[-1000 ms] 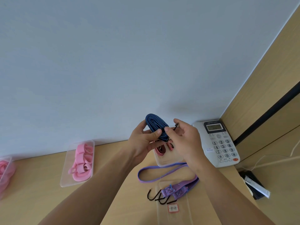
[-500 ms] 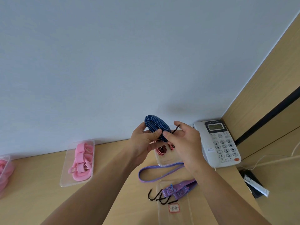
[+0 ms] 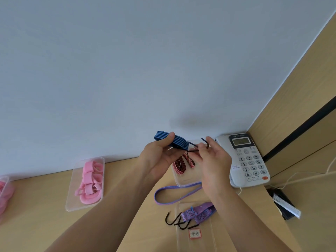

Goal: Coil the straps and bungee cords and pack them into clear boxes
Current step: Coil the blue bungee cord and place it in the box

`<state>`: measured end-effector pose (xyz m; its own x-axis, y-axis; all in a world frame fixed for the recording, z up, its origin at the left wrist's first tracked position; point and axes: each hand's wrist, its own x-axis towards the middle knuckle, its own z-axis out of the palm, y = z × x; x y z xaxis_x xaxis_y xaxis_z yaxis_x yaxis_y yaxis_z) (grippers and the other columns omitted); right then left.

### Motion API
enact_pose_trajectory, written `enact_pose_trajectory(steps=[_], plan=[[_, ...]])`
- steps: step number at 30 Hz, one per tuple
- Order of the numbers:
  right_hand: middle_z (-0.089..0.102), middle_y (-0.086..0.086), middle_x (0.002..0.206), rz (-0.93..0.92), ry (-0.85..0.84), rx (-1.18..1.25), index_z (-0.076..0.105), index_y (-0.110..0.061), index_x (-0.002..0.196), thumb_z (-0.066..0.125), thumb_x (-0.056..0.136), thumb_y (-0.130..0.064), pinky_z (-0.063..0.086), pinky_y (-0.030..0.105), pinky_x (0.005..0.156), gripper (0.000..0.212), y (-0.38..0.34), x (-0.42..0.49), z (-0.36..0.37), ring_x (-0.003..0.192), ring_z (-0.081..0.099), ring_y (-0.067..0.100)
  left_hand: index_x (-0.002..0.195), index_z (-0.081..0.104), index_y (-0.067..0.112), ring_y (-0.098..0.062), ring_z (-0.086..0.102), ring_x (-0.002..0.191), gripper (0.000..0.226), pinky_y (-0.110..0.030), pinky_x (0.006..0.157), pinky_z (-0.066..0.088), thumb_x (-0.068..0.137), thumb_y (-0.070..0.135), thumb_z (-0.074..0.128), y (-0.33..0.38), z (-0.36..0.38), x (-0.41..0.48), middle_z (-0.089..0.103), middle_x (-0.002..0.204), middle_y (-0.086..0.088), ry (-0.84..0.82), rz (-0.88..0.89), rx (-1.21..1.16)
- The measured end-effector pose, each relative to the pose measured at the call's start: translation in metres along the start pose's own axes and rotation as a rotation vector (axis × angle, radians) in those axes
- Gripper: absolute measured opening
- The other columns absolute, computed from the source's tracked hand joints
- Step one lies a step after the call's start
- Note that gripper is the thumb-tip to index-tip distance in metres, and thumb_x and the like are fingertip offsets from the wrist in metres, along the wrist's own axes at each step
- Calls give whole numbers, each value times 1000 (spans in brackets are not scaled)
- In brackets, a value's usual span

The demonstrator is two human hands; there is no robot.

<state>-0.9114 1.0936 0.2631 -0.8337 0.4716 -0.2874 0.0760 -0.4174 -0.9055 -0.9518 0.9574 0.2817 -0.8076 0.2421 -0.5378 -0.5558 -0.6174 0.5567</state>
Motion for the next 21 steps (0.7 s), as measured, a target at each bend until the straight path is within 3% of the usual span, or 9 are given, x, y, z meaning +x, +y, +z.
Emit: enact_pose_trajectory(steps=[3,5,9,12,18,21], plan=[[70,15,86,191,70,178,61,6,111,62,94,3,62,38,81,17,-2,3,0,74,74,18,106,59,-7,-44,69,112,10,-52,90,61,99,0,59,-5,3,-1,65,107,-24,-74,6,-6],[71,14,86,282,6,201,65,7,102,60,97,-2,61,34,79,11,0,7,-1,82,73,20,108,58,-8,-42,70,105,11,-50,86,62,100,0,56,-7,2,-2,66,105,-25,-95,6,10],[72,14,101,398,-197,151,68,0,106,54,102,-29,56,35,87,33,0,10,-3,96,70,21,124,55,-13,-42,70,111,28,-45,86,63,99,-2,57,-12,-2,-1,68,121,-31,-118,-5,162],[76,5,104,381,-308,-10,72,-8,110,49,102,-40,53,34,90,40,-1,7,-4,98,70,15,122,60,-10,-35,72,101,28,-41,84,63,94,-5,63,-16,-8,3,71,113,-26,-59,7,227],[71,15,100,311,-399,-159,74,-8,107,52,101,-17,52,36,82,25,6,9,-8,92,65,22,114,74,10,-9,67,81,24,-31,77,51,90,8,74,-19,-16,11,75,95,1,42,21,460],[72,15,111,306,-361,-170,67,-10,118,55,100,-10,57,38,81,22,8,15,-8,96,71,24,117,73,15,-9,68,85,30,-34,78,50,88,13,78,-20,-20,15,77,93,4,79,23,471]])
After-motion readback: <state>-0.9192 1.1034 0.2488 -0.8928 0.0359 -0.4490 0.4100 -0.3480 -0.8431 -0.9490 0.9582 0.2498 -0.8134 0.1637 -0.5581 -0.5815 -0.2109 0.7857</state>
